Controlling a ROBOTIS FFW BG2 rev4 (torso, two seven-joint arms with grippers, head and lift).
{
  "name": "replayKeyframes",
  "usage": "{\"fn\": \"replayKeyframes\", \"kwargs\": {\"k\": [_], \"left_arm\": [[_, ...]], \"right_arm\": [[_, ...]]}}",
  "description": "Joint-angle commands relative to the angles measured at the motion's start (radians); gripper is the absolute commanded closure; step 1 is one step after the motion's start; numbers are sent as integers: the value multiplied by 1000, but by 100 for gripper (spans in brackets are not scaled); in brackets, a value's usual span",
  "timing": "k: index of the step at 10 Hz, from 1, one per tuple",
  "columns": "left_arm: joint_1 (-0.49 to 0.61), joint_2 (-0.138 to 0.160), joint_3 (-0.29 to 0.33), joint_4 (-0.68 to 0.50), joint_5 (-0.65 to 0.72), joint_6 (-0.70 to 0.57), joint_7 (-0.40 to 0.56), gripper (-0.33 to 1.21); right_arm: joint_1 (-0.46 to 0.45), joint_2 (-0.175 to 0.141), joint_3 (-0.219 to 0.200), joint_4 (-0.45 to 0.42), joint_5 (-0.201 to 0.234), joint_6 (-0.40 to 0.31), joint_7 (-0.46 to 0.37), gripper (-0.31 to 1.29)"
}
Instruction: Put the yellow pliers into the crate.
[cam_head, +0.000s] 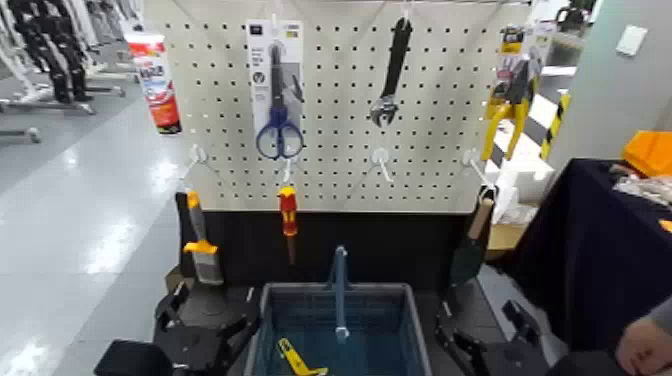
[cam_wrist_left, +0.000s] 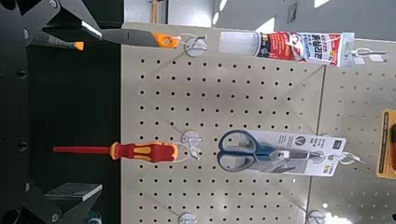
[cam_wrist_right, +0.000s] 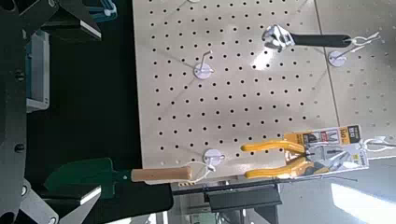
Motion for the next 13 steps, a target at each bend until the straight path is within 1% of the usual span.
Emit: {"fn": "replayKeyframes", "kwargs": {"k": [1,3,5,6,7,9,10,13], "left_arm": [[0,0,0,0,0,0,0,17],[-2,0,0,-2,0,3,-2,17],[-8,0,-1,-2,2,5,-7,17],[-12,0,2,-2,2,6,-13,17],[-15,2,2,-2,2,8,-13,17],[-31,3,-6,-2,3,11,-20,17],[-35,3,-4,-2,3,14,-28,17],[-46,2,-4,2,6,20,-46,17]], "right_arm": [[-40,5,-51,-14,-6,29,48,15],[-94,3,-99,-22,-29,76,124,15],[-173,5,-156,-25,-34,137,229,15],[-218,3,-197,-26,-36,176,292,15],[-256,2,-229,-26,-36,211,335,15],[-342,-14,-285,-25,-36,277,413,16],[-387,-24,-300,-23,-34,312,451,16],[-511,-73,-317,43,-29,355,557,17]]}}
